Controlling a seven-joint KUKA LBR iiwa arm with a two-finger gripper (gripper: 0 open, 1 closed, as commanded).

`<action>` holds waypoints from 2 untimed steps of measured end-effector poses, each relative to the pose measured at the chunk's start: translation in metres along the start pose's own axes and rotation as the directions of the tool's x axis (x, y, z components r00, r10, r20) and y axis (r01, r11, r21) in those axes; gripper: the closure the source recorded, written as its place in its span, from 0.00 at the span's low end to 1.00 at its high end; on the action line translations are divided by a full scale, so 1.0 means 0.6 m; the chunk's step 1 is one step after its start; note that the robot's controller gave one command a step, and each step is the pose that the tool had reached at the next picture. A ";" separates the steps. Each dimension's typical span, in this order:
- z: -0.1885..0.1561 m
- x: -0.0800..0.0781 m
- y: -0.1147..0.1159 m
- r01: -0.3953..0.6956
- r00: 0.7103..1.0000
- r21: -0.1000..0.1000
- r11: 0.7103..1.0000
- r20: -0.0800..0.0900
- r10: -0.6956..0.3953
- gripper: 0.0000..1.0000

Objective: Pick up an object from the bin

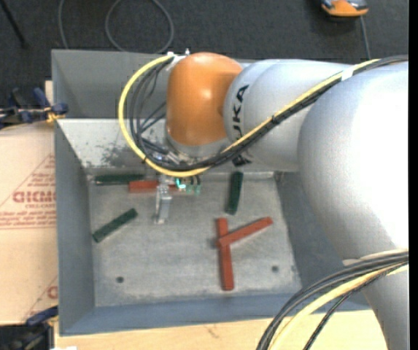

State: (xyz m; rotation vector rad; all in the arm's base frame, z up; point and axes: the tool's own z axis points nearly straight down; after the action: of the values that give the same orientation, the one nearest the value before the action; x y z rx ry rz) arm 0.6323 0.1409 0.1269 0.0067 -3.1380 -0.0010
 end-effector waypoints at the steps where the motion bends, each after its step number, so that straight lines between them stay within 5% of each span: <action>1: 0.083 -0.036 0.033 0.385 0.923 0.003 0.923 0.010 -0.385 0.00; 2: 0.092 0.036 0.095 0.759 0.651 0.005 0.651 0.007 -0.759 0.00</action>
Offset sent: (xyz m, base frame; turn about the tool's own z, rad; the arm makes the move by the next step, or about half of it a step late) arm 0.0195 0.0202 -0.0500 -0.3956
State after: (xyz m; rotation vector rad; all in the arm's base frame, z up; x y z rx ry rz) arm 0.6105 0.1975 0.0716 1.3214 -2.8560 -0.0004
